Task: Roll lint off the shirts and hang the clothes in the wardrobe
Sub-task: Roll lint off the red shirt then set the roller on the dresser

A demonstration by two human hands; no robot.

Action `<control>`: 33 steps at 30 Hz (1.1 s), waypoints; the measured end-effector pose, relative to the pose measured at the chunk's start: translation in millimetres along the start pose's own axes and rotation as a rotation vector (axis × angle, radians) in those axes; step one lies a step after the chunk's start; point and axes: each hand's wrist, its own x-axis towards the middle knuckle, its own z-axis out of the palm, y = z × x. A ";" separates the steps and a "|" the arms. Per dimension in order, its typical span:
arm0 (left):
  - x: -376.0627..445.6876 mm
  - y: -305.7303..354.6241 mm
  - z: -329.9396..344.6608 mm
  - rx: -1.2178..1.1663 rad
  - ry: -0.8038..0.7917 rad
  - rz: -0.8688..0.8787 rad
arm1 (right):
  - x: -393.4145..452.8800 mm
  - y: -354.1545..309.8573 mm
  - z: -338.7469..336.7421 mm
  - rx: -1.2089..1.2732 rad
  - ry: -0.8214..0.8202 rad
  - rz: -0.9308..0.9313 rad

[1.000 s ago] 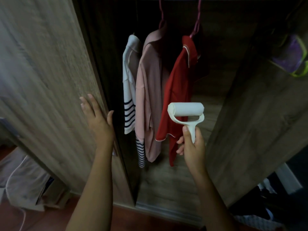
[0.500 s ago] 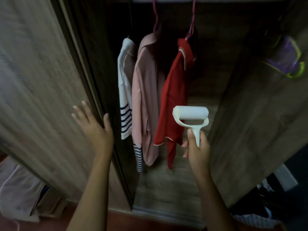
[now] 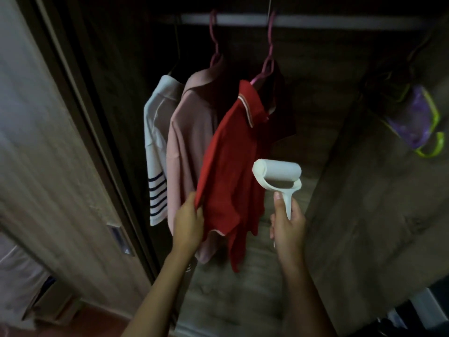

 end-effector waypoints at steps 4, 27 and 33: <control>-10.0 2.1 -18.6 0.034 0.177 -0.056 | 21.1 -10.4 16.6 0.053 -0.090 -0.022; -9.3 9.1 -81.4 0.170 0.284 -0.055 | 5.9 47.1 81.0 0.052 -0.384 -0.012; -13.5 15.7 -86.6 0.207 0.274 -0.031 | 28.9 43.9 85.5 -0.006 -0.239 -0.054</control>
